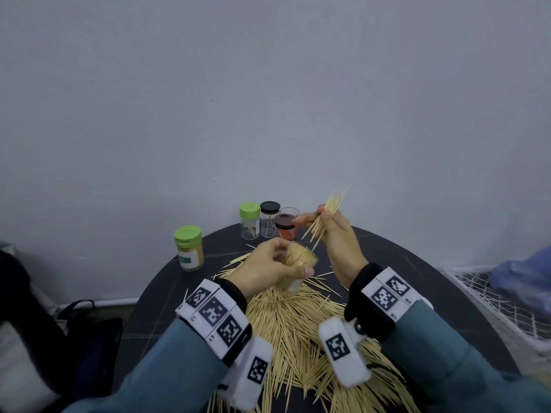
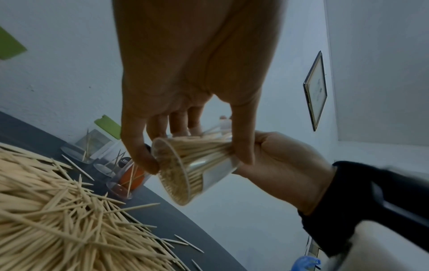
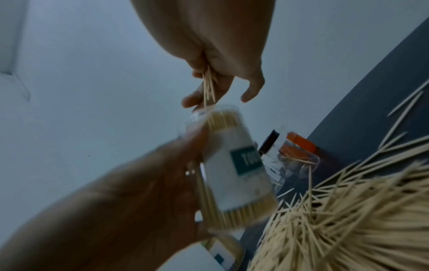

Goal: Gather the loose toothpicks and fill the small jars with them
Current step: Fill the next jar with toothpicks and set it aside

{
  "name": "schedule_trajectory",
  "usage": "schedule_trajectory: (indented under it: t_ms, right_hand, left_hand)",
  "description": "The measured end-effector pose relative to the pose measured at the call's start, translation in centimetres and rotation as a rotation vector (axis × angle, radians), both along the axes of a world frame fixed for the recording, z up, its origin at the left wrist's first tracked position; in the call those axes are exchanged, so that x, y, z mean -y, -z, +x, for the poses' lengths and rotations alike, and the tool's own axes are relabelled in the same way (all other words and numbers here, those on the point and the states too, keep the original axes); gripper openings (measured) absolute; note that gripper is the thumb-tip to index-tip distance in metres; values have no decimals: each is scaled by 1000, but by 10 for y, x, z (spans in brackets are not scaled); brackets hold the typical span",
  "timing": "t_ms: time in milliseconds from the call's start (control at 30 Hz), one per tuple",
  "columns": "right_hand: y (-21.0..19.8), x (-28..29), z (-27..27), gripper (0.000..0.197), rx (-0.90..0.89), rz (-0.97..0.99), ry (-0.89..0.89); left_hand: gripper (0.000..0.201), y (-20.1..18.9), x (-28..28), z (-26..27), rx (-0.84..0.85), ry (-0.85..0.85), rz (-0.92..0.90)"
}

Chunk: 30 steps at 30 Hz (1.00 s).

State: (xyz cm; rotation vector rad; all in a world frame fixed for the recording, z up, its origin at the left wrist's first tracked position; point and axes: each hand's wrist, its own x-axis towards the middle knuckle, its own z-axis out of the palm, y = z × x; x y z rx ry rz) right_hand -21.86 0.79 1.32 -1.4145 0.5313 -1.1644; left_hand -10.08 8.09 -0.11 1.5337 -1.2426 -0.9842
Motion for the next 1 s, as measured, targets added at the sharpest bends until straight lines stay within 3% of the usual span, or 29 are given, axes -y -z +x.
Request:
schedule_trajectory:
  t_ms: [200,400,633,833,1000]
  right_hand:
    - [16,-16,1,24,-32,-12,-124]
    - [7,-12,-6,23,-92,-151,-91]
    - [20,-8,-1,22,-289,-242,-51]
    - [26,-16,2,23,-335,-118,-121]
    - [17,-16,-1,25,-241,21,-163]
  left_hand:
    - [53,0,1,1,-11,-19,-80]
    - [53,4,3,0,-15,12,-62]
    - [60,3,4,2,-5,25,-52]
    - [49,1,1,2,-29,-2,-75]
    - [50,1,3,3,-34,10,-65]
